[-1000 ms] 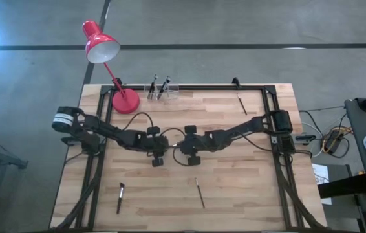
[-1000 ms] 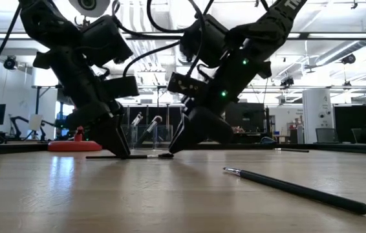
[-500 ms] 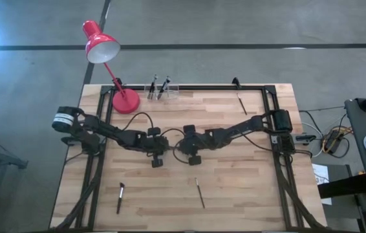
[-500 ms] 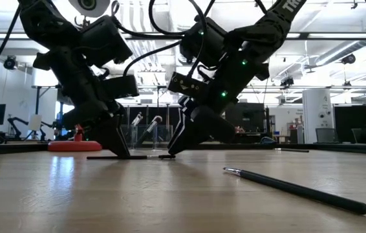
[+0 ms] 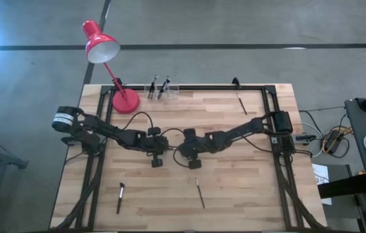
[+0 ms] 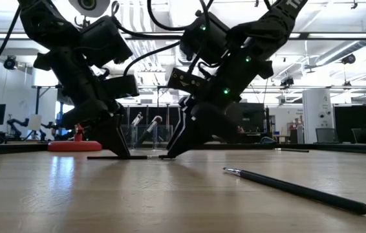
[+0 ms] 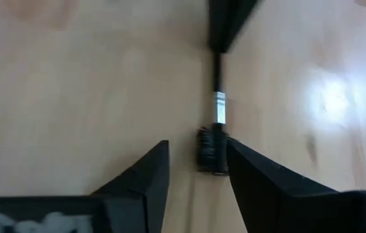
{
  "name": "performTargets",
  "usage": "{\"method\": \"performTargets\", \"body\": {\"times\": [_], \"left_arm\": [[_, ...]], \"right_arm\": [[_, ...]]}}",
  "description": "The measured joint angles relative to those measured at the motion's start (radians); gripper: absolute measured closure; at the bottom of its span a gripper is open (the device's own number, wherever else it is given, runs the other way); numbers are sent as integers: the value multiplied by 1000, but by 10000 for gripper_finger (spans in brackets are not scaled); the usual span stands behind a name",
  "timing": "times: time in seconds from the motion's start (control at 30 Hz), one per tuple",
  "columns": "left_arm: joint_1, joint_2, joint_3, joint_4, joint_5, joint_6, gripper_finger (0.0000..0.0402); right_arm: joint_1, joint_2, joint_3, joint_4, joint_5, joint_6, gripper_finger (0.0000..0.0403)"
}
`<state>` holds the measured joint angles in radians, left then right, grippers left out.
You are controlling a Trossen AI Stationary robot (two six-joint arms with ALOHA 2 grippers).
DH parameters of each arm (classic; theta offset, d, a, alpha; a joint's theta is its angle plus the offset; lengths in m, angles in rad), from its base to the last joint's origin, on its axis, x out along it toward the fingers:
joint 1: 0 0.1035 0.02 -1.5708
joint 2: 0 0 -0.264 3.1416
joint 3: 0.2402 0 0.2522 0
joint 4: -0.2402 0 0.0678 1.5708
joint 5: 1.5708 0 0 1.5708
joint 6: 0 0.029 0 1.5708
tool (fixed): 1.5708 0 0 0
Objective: Pick & Place Makeup Supplies
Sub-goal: Put the makeup brush into the transparent organizer
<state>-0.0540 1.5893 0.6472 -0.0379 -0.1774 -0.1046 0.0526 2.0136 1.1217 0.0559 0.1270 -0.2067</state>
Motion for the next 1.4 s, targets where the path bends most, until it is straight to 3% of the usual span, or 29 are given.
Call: {"method": "performTargets", "body": {"times": [0.27,0.87,1.4], "left_arm": [[0,-39,-4,-14,3,2,401],[-9,-57,0,-3,4,1,400],[-9,-58,1,1,23,0,401]], "right_arm": [[-22,0,-1,1,-9,42,250],[-42,0,-5,17,-51,67,297],[-42,66,19,56,-57,-10,285]]}}
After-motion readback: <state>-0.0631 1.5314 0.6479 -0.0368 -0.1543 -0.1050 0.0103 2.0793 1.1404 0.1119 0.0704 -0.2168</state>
